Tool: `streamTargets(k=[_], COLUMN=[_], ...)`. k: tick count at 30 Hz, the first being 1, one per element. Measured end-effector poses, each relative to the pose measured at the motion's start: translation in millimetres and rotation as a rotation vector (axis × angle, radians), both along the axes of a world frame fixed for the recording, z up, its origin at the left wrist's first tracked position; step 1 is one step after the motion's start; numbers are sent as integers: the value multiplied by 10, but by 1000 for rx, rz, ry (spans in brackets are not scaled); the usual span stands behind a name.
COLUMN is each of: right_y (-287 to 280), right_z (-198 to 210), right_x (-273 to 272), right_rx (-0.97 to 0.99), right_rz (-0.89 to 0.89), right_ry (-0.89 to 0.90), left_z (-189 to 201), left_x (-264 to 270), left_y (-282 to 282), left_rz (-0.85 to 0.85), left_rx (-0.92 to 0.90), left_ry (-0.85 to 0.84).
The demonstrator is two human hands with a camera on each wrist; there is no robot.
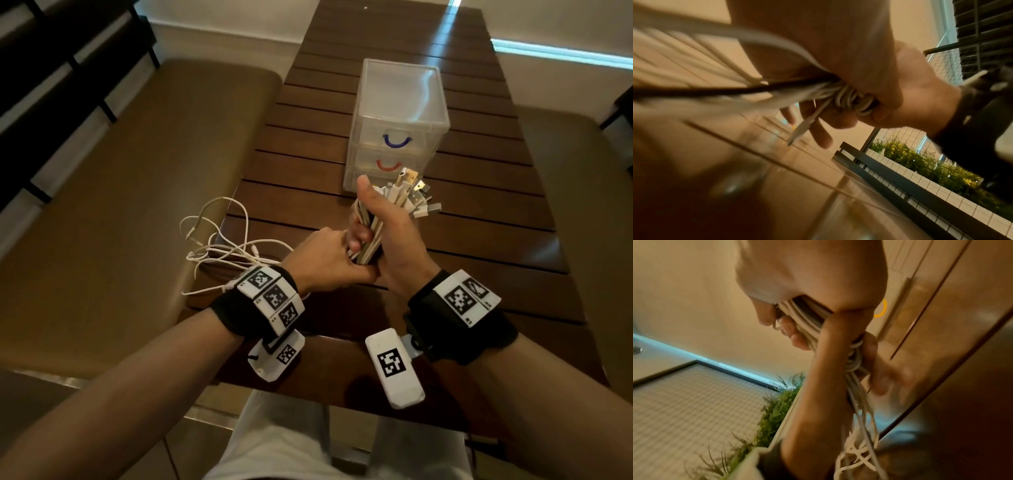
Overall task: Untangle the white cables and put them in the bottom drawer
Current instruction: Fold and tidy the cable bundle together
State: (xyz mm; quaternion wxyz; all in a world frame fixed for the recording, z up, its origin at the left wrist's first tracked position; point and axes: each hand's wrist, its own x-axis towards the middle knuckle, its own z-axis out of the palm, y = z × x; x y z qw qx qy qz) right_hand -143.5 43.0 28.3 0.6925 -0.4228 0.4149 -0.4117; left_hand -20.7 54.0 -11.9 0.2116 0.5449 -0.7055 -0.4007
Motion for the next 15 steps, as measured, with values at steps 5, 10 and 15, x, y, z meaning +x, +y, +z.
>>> streamTargets(k=[5,10,15], right_y=[-52,-4,52], right_z=[40,12,15], right_x=[-35,0,15], right_rx=[-106,-206,-276], right_rz=[49,99,84], right_ry=[-41,-7,94], left_z=[139,169,168], left_x=[250,409,478], left_y=[-57,-77,-33], left_rz=[-152,-208,-321], left_rx=[58,194,325], left_ry=[-248,-358,-318])
